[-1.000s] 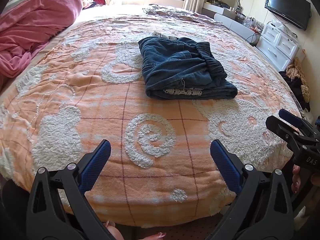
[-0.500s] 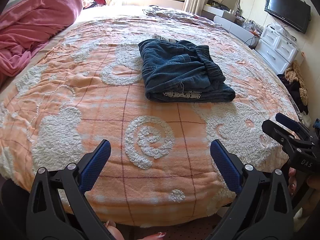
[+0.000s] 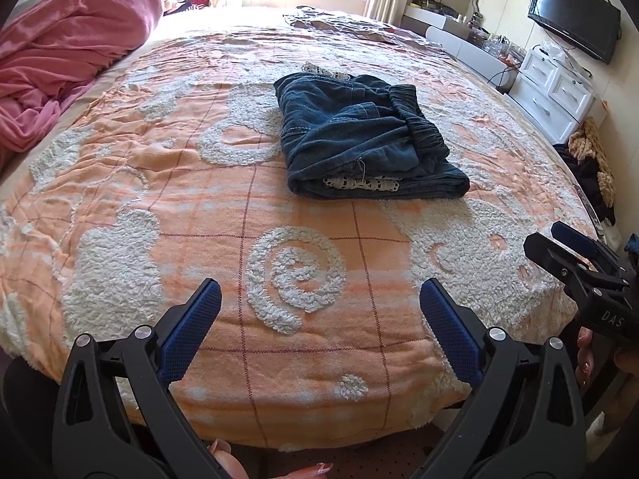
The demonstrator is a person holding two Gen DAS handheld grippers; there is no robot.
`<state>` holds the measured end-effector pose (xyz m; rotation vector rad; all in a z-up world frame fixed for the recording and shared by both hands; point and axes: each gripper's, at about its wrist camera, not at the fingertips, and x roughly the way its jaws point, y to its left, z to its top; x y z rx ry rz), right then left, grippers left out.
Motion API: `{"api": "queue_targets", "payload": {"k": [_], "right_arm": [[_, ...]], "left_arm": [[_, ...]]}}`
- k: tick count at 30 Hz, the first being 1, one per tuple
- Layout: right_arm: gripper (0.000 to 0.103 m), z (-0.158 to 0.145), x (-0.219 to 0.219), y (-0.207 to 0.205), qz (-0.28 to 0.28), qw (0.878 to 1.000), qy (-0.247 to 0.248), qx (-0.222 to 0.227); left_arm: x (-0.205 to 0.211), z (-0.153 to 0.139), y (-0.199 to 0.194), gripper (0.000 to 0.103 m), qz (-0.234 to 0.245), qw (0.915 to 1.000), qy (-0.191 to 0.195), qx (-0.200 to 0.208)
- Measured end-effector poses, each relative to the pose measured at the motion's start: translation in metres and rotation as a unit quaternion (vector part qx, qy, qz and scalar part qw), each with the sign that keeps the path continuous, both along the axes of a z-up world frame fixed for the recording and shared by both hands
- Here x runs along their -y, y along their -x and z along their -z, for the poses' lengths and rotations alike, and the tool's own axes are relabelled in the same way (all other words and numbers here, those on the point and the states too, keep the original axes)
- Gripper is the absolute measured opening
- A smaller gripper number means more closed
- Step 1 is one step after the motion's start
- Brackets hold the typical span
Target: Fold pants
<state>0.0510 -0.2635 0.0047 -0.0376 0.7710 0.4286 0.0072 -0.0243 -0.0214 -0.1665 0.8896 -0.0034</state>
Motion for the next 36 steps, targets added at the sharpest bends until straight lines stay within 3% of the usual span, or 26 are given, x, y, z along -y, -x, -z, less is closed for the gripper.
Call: {"api": "queue_targets", "payload": {"k": [17, 36], "right_arm": [[0.099, 0.0009, -0.0022, 0.0003, 0.002, 1.0, 0.01, 0.0], [0.099, 0.0044, -0.0035, -0.0055, 0.002, 1.0, 0.015, -0.002]], "left_arm": [[-0.0033, 0.0028, -0.0036, 0.094, 0.004, 0.9999, 0.001, -0.012], [-0.0039, 0.003, -0.0087, 0.094, -0.013, 0.9993, -0.023, -0.027]]}}
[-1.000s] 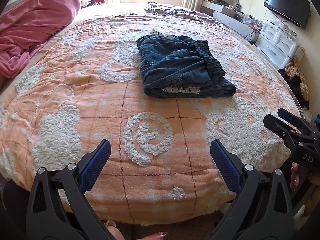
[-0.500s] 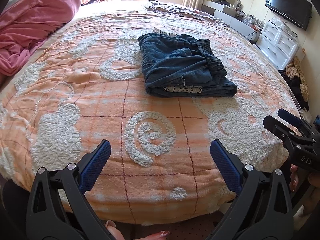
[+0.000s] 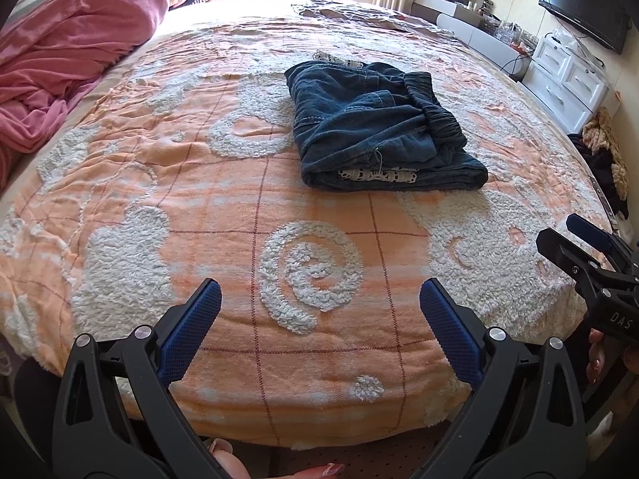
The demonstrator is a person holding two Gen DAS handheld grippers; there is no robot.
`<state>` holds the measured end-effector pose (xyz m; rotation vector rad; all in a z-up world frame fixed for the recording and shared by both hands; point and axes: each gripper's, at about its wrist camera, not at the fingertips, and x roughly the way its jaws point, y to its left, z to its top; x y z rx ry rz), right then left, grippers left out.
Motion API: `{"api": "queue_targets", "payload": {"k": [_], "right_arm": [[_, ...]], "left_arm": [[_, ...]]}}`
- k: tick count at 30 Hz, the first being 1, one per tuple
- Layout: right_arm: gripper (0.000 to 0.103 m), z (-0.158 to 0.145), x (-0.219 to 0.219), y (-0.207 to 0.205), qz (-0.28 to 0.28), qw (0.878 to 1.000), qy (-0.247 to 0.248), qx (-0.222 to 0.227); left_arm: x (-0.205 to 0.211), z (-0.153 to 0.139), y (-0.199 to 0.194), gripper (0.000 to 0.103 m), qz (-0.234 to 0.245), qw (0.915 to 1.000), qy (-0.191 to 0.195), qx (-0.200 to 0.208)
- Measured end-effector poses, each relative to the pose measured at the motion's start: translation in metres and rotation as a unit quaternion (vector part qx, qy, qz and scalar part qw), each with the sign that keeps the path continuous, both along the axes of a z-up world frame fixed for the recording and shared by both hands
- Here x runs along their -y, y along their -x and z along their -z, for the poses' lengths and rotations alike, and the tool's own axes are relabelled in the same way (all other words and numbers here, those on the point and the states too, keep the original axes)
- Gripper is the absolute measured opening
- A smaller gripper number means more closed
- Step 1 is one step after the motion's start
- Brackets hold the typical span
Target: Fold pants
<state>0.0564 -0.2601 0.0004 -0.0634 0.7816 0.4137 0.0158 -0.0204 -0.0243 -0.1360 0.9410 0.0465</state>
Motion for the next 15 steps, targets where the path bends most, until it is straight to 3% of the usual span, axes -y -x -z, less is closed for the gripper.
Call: {"api": "queue_targets", "payload": {"k": [7, 11, 15], "right_arm": [[0.099, 0.006, 0.011, -0.012, 0.016, 1.0, 0.004, -0.006], [0.099, 0.002, 0.039, -0.034, 0.056, 0.998, 0.005, -0.004], [0.099, -0.003, 0.103, -0.088, 0.127, 0.992, 0.021, -0.012]], "left_arm": [[-0.028, -0.017, -0.013, 0.094, -0.026, 0.9989, 0.024, 0.03], [-0.078, -0.01, -0.05, 0.094, -0.07, 0.9974, 0.013, -0.012], [-0.154, 0.008, -0.094, 0.094, -0.123, 0.9904, -0.041, -0.046]]}}
